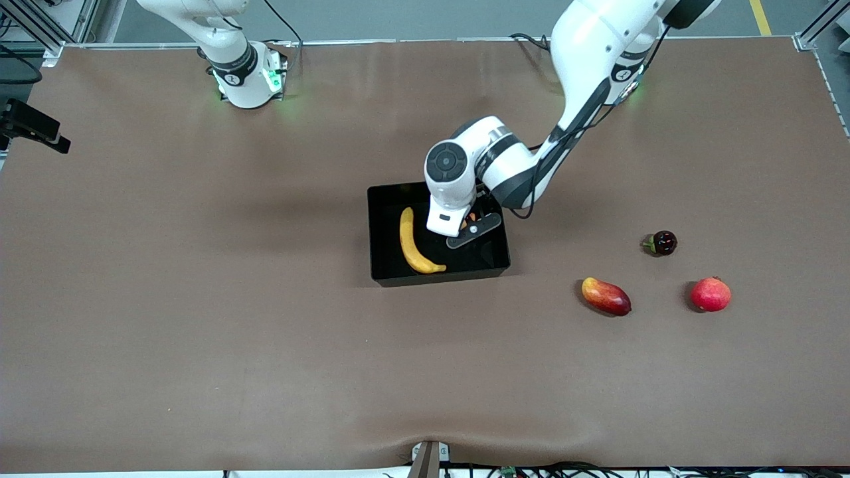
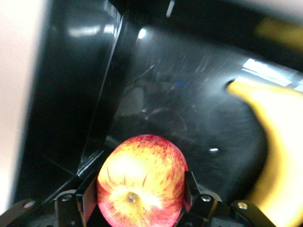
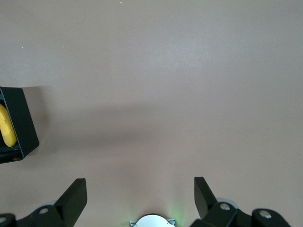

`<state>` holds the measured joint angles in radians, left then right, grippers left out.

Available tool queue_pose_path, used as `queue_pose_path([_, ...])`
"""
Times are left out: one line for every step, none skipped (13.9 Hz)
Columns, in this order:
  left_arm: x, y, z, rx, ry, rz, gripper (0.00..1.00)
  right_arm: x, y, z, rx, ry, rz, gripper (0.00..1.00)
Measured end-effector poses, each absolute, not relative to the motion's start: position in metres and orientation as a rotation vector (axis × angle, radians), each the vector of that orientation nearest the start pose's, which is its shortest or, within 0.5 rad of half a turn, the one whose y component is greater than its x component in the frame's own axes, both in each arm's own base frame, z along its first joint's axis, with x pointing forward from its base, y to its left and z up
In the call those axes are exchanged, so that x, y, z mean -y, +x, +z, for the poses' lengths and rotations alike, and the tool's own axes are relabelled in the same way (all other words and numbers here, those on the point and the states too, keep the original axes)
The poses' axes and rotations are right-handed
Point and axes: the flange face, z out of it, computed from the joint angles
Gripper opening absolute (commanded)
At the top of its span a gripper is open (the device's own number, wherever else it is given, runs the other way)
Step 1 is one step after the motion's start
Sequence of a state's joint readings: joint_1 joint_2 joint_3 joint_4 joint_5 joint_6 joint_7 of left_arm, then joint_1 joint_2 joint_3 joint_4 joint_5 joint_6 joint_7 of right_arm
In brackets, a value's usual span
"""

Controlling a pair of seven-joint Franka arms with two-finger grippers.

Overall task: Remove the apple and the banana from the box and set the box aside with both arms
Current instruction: 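Carry the apple out and set it beside the red mango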

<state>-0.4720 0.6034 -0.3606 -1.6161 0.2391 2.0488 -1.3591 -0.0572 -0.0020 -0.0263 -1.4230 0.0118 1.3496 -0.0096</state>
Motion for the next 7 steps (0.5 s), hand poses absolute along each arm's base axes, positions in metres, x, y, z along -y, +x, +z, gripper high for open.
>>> queue_pose_path([0.463,0.498,0.317,0.668,-2.971,0.044,0.00,0.043,0.528,0.675,-0.111,-3.123,0.111,1.00])
queue_pose_path([0.450,0.513,0.357,0.661,-2.982,0.002,0.00,0.042,0.528,0.675,-0.111,-3.123,0.110,1.00])
queue_pose_path([0.428,0.531,0.394,0.645,-2.991,-0.035,0.00,0.043,0.528,0.675,-0.112,-3.123,0.110,1.00])
queue_pose_path([0.394,0.553,0.426,0.613,-3.005,-0.069,0.00,0.043,0.528,0.675,-0.112,-3.123,0.110,1.00])
queue_pose_path([0.353,0.575,0.449,0.571,-3.024,-0.084,0.00,0.043,0.528,0.675,-0.113,-3.123,0.110,1.00])
queue_pose_path([0.307,0.597,0.463,0.517,-3.056,-0.074,0.00,0.043,0.528,0.675,-0.113,-3.123,0.110,1.00])
queue_pose_path([0.264,0.615,0.471,0.458,-3.084,-0.060,0.00,0.043,0.528,0.675,-0.114,-3.123,0.110,1.00])
